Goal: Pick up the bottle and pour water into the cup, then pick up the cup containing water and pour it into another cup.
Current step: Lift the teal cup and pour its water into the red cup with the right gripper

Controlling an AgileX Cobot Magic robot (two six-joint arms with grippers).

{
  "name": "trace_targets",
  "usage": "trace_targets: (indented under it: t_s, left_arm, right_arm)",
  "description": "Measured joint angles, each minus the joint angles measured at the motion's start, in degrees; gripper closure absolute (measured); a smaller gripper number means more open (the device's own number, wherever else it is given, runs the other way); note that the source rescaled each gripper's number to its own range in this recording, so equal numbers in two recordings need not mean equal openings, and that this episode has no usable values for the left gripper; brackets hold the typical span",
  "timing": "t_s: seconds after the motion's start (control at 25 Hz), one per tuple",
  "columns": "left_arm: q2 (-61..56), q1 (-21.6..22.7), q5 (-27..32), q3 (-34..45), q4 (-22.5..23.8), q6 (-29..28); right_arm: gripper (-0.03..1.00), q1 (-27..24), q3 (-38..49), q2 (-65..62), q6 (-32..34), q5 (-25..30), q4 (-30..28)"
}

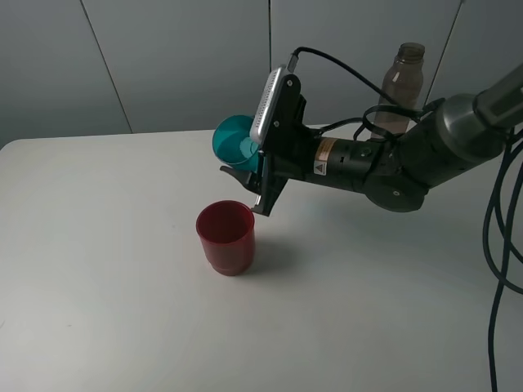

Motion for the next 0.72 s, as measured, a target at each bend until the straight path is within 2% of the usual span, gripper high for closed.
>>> trace_targets:
  t_s: [0.48, 0.72]
  left_arm:
    - [0.00, 0.00, 0.00, 0.00, 0.00, 0.00]
    - [0.00, 0.00, 0.00, 0.00, 0.00, -0.15]
  right_arm:
    - [0.93, 0.00, 0.00, 0.00, -20.59, 0.22, -1.06]
    - [0.93, 0.00, 0.00, 0.00, -26.85, 1.79, 0.32]
